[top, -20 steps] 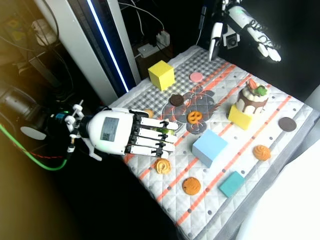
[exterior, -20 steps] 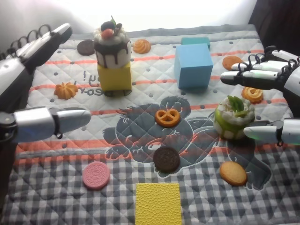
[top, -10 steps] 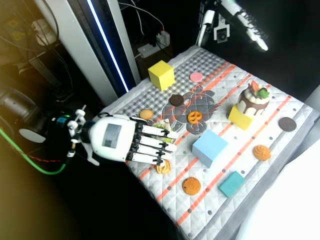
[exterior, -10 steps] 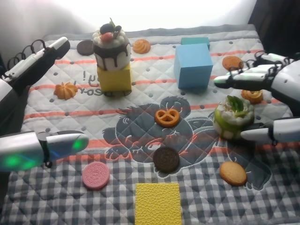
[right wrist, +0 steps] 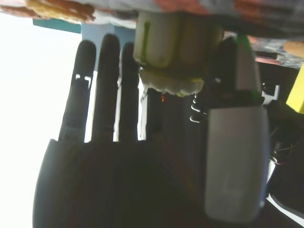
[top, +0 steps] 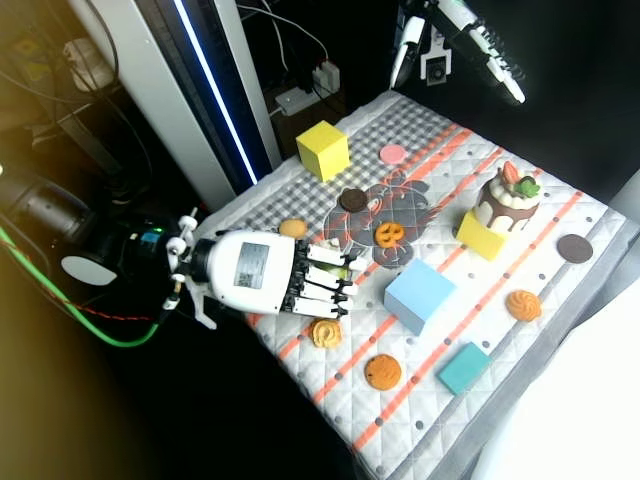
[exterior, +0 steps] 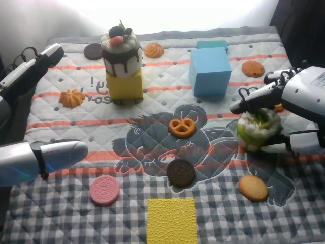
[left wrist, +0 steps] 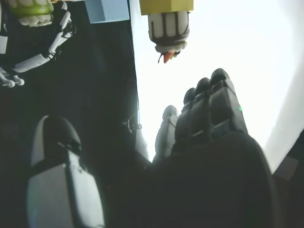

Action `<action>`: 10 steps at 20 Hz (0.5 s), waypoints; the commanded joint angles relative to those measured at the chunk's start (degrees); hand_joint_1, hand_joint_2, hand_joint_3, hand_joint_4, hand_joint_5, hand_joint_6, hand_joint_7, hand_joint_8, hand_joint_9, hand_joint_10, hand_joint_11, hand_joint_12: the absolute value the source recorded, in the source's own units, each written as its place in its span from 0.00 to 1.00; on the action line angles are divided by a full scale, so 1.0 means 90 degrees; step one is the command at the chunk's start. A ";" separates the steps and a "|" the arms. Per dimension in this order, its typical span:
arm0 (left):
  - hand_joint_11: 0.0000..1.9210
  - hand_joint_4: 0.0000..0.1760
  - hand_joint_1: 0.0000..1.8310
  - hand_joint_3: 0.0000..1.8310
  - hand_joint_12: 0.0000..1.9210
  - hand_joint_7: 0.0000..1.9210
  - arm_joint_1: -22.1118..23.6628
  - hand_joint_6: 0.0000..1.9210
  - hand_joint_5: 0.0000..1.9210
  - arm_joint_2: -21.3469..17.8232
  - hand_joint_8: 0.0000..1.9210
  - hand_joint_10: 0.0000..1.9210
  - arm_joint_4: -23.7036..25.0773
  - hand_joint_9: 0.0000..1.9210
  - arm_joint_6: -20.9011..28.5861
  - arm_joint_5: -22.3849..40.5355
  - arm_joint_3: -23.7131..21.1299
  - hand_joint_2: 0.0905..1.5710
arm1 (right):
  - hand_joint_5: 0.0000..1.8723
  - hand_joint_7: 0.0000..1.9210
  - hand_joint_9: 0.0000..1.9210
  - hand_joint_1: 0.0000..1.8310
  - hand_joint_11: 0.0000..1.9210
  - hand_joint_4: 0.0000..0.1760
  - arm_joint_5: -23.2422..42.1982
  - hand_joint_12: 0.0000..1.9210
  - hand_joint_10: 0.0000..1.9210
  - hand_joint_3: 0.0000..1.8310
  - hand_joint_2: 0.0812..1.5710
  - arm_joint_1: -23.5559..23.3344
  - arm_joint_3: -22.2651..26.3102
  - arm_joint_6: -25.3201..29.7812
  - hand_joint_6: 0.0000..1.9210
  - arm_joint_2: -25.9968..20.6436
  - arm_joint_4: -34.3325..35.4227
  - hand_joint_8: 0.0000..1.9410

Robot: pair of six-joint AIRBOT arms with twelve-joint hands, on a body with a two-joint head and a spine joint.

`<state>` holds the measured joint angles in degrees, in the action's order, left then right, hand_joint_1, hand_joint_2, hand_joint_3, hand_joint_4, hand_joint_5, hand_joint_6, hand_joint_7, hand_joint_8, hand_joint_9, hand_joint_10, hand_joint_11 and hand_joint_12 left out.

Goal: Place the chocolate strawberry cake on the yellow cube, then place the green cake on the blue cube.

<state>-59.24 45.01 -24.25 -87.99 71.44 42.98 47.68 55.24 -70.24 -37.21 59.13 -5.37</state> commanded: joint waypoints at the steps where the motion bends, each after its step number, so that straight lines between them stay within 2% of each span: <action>1: 0.00 1.00 0.38 0.00 0.00 0.00 -0.0011 0.00 0.00 0.0004 0.00 0.00 0.0056 0.00 0.0077 0.0785 0.0033 0.54 | 0.49 0.45 0.43 0.68 0.36 0.00 0.0715 0.91 0.72 0.00 0.73 -0.0073 -0.0021 0.0007 0.43 -0.0037 0.0112 0.73; 2: 0.00 1.00 0.38 0.00 0.00 0.00 -0.0059 0.00 0.00 0.0005 0.00 0.00 0.0030 0.00 0.0129 0.0804 0.0035 0.54 | 0.49 0.43 0.39 0.67 0.34 0.00 0.0865 0.90 0.69 0.00 0.74 -0.0099 0.0012 0.0007 0.45 -0.0085 0.0110 0.75; 3: 0.00 0.99 0.38 0.00 0.00 0.00 -0.0104 0.00 0.00 0.0005 0.00 0.00 0.0009 0.00 0.0231 0.0825 0.0047 0.54 | 0.50 0.44 0.39 0.67 0.35 0.00 0.1096 0.87 0.66 0.00 0.73 -0.0139 0.0059 0.0007 0.44 -0.0150 0.0109 0.73; 4: 0.00 1.00 0.38 0.00 0.00 0.00 -0.0169 0.00 0.00 0.0005 0.00 0.00 -0.0021 0.00 0.0378 0.0856 0.0073 0.54 | 0.53 0.43 0.37 0.68 0.27 0.00 0.1396 0.82 0.59 0.00 0.72 -0.0288 0.0091 0.0007 0.39 -0.0235 0.0112 0.73; 5: 0.00 1.00 0.40 0.00 0.00 0.00 -0.0184 0.00 0.00 0.0005 0.00 0.00 -0.0033 0.00 0.0403 0.0862 0.0080 0.54 | 0.48 0.40 0.36 0.73 0.26 0.00 0.1436 0.82 0.75 0.00 0.75 -0.0335 0.0084 0.0007 0.47 -0.0239 0.0112 0.71; 6: 0.00 1.00 0.41 0.00 0.00 0.00 -0.0206 0.00 0.00 0.0006 0.00 0.00 -0.0055 0.00 0.0443 0.0872 0.0089 0.54 | 0.47 0.42 0.39 0.74 0.26 0.00 0.1507 0.80 0.75 0.00 0.74 -0.0456 0.0037 0.0007 0.50 -0.0239 0.0119 0.68; 7: 0.00 0.97 0.42 0.00 0.00 0.00 -0.0217 0.00 0.00 0.0007 0.00 0.00 -0.0061 0.00 0.0457 0.0881 0.0092 0.54 | 0.47 0.39 0.34 0.73 0.23 0.00 0.1515 0.84 0.80 0.00 0.76 -0.0580 -0.0021 0.0006 0.46 -0.0206 0.0135 0.75; 8: 0.00 0.97 0.42 0.00 0.00 0.00 -0.0217 0.00 0.00 0.0010 0.00 0.00 -0.0062 0.00 0.0464 0.0883 0.0094 0.54 | 0.47 0.39 0.34 0.73 0.23 0.00 0.1506 0.84 0.80 0.00 0.76 -0.0738 -0.0131 -0.0007 0.46 -0.0116 0.0186 0.75; 9: 0.00 0.97 0.41 0.00 0.00 0.00 -0.0217 0.00 0.00 0.0018 0.00 0.00 -0.0062 0.00 0.0467 0.0881 0.0100 0.54 | 0.51 0.42 0.29 0.68 0.18 0.00 0.1480 0.93 0.73 0.00 0.74 -0.0876 -0.0270 -0.0008 0.39 0.0008 0.0275 0.78; 10: 0.00 0.99 0.43 0.00 0.00 0.00 -0.0217 0.00 0.00 0.0025 0.00 0.00 -0.0062 0.00 0.0470 0.0881 0.0109 0.54 | 0.51 0.45 0.38 0.73 0.27 0.00 0.1424 0.83 0.76 0.00 0.73 -0.1008 -0.0386 -0.0008 0.39 0.0117 0.0325 0.69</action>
<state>-61.47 45.25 -25.91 -84.14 72.12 43.64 53.71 46.28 -74.22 -37.41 60.75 -3.64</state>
